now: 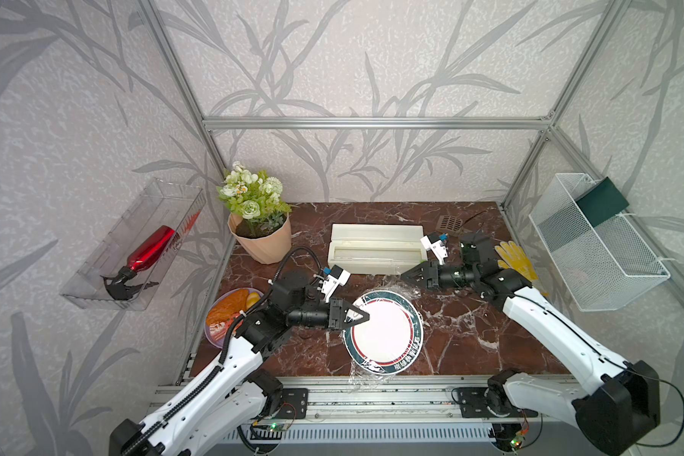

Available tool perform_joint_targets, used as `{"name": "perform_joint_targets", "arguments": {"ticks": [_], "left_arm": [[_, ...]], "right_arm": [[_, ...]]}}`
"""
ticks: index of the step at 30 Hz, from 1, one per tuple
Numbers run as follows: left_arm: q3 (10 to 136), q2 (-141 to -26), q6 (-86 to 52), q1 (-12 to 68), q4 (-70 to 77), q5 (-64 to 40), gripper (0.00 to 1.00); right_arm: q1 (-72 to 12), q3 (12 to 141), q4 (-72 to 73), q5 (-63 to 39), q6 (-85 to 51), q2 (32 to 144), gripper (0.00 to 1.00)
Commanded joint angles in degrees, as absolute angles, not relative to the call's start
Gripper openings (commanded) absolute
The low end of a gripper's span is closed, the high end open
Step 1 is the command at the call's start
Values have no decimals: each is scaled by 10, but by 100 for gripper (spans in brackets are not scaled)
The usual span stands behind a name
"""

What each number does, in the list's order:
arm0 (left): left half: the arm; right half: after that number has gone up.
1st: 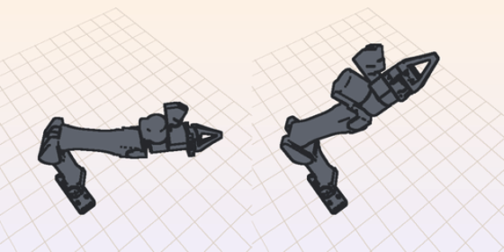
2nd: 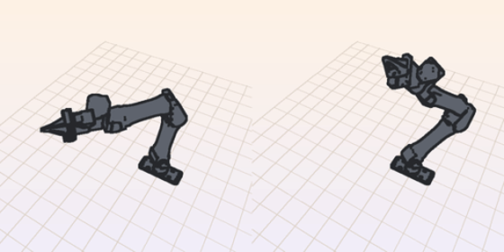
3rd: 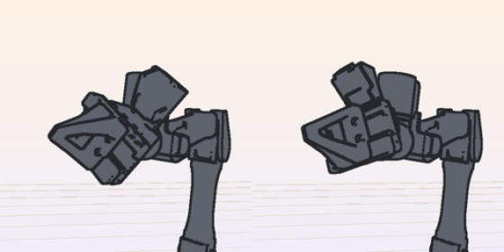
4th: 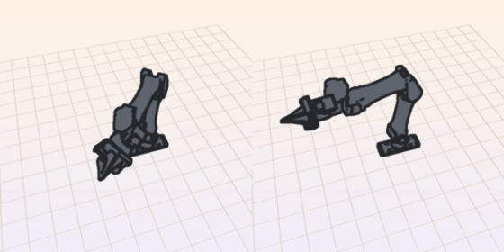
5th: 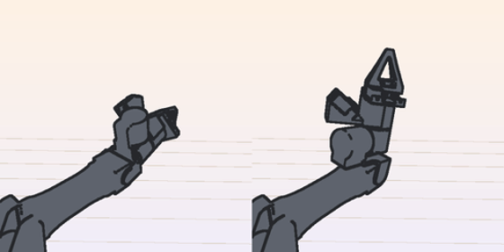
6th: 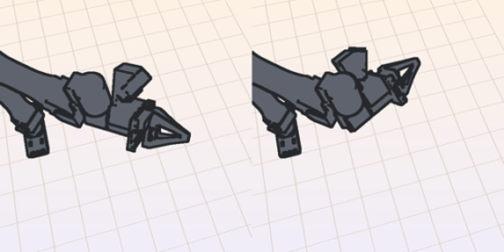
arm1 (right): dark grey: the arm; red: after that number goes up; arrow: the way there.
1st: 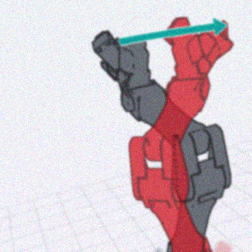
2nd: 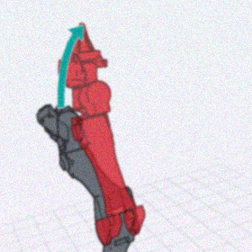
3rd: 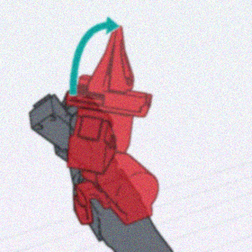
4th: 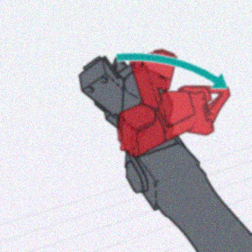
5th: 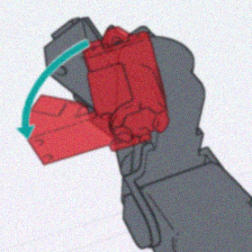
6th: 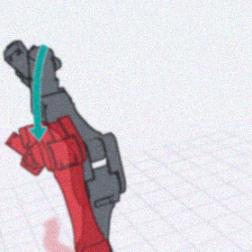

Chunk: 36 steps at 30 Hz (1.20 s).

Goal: Wrap the plate with plastic wrap
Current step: Cover the plate with plastic wrap.

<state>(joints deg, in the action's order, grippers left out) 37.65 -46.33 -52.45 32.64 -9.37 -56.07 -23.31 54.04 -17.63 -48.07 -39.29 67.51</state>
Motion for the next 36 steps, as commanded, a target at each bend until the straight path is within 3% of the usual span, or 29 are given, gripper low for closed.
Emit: {"name": "perform_joint_targets", "arguments": {"ticks": [1, 7, 14, 21, 27, 30, 33, 36], "left_arm": [[406, -449, -517, 329, -76, -573, 15], [410, -452, -507, 328, -78, -545, 15], [410, -457, -524, 327, -44, -532, 14], [397, -460, -563, 328, 6, -519, 13], [366, -458, -643, 327, 87, -516, 13], [370, -450, -664, 327, 85, -511, 13], [382, -439, -688, 327, 80, -513, 15], [404, -435, -704, 327, 52, -526, 16]], "right_arm": [[-235, 533, -187, -472, -373, 670, 32], [-269, 457, -114, -546, -406, 646, 33], [-270, 321, 131, -597, -586, 597, 24], [-272, 279, 186, -601, -628, 553, 22], [-261, 340, -152, -440, -416, 438, 34], [-262, 354, -248, -331, -347, 395, 46], [-275, 313, -211, -269, -313, 322, 51], [-344, 243, -102, -178, -224, 210, 54]]}}
